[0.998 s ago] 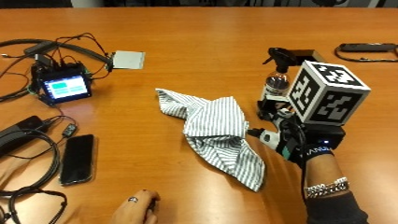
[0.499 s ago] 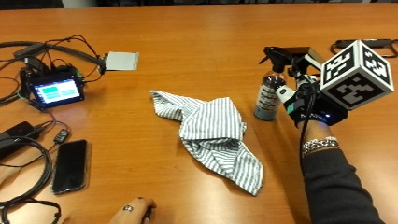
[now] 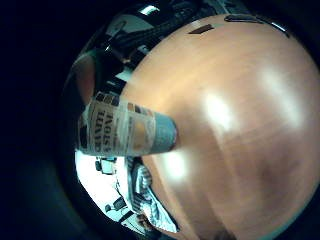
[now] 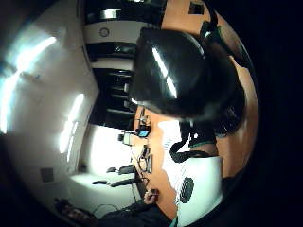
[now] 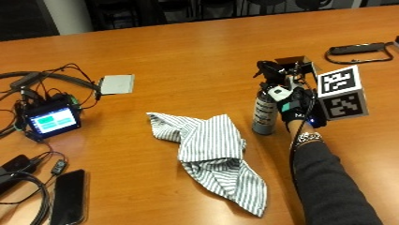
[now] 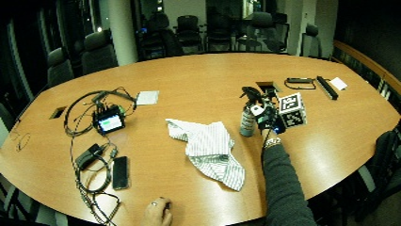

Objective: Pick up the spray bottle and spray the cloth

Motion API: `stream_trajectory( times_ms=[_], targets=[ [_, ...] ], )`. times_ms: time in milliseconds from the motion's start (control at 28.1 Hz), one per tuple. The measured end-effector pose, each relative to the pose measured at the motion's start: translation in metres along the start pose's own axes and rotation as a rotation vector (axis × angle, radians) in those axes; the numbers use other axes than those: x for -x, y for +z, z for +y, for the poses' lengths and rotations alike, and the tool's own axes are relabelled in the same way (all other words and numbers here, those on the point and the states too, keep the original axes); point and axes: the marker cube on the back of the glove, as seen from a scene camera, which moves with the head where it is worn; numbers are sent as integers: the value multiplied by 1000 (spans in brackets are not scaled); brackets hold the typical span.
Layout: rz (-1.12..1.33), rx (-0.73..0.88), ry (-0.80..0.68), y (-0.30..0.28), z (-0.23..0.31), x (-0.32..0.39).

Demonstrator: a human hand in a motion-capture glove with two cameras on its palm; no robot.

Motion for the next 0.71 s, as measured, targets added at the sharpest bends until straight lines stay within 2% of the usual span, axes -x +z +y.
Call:
stream_trajectory(
  times_ms=[392, 713],
  targets=[
    [-193, -64, -94, 8, -2, 12],
    [-179, -195, -166, 3, -6, 11]
  ],
)
